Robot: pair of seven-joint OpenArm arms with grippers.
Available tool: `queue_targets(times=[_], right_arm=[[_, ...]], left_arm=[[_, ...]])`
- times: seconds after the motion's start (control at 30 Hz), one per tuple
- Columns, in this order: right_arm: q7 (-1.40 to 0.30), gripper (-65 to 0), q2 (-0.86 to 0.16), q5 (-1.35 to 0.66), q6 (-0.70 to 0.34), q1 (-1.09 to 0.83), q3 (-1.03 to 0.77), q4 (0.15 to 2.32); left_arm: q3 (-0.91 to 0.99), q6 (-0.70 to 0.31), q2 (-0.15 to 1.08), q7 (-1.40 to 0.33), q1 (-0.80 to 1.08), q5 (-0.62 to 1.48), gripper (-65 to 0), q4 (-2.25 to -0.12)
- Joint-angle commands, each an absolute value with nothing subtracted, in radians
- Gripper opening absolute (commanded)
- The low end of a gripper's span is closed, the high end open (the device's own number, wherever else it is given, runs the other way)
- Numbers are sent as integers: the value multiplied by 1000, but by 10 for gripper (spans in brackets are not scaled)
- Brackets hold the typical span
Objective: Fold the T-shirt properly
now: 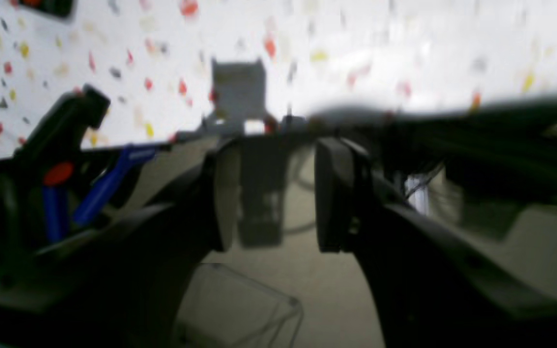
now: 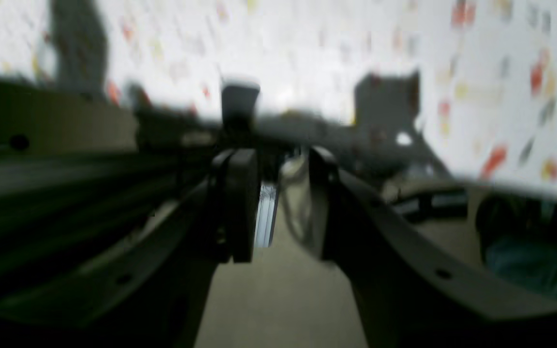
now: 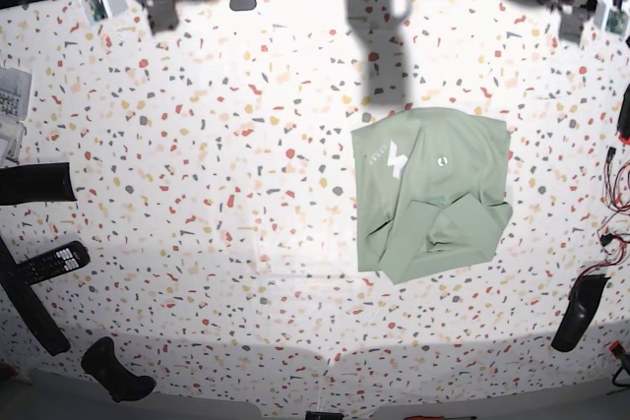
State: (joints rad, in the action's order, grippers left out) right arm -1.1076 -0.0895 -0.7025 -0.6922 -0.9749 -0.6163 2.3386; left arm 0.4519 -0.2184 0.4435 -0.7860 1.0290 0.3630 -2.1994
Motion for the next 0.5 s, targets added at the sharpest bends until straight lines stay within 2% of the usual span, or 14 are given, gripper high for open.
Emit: queue_targets(times=[0.0, 0.17, 0.23, 0.47], right_arm=[[-1106, -470, -99, -714, -698, -1009, -622, 2356], [-1097, -470, -120, -706, -698, -1113, -622, 2356], [-1081, -470, -133, -707, -698, -1129, -622, 2302], [-878, -470, -256, -706, -698, -1124, -620, 1890]], left_arm=[[459, -219, 452, -774, 1053, 364, -420, -2218], [456, -252, 451, -745, 1095, 368, -420, -2194], [456, -305, 452, -721, 1091, 368, -420, -2135], [456, -403, 448, -526, 1008, 375, -420, -1697]])
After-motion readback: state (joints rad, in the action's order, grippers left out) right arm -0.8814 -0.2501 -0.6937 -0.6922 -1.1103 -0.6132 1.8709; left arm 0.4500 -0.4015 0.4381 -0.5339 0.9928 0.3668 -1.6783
